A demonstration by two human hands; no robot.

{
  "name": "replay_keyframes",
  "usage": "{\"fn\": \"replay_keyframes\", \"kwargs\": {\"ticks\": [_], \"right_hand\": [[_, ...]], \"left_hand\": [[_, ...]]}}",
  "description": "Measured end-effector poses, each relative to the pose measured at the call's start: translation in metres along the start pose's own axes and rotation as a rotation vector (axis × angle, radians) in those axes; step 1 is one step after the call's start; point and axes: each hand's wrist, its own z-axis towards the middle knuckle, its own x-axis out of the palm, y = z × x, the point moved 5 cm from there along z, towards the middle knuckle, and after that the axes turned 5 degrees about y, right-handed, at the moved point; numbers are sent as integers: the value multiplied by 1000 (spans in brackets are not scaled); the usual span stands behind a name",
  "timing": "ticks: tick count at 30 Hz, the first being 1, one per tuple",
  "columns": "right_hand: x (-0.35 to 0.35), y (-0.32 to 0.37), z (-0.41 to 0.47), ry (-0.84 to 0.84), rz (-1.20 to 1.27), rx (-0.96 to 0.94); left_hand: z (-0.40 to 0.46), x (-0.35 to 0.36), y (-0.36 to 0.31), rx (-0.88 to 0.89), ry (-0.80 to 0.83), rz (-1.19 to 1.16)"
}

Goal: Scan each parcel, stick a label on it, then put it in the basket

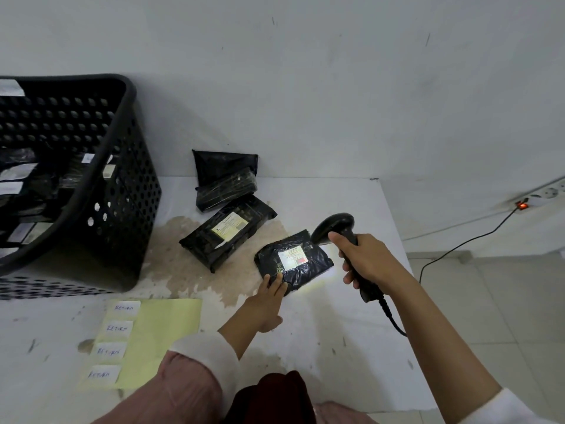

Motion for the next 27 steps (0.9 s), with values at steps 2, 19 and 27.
{"fn": "replay_keyframes", "kwargs": {"ticks": [2,19,27], "right_hand": [[-2,-1,0,-1,-3,8],[6,-13,7,-8,43,-33],[57,-114,17,-79,-118,73]], "left_hand": [[1,0,0,-2,9,-5],[0,-3,0,18,27,-39],[-6,9,7,14,-135,-111]]}}
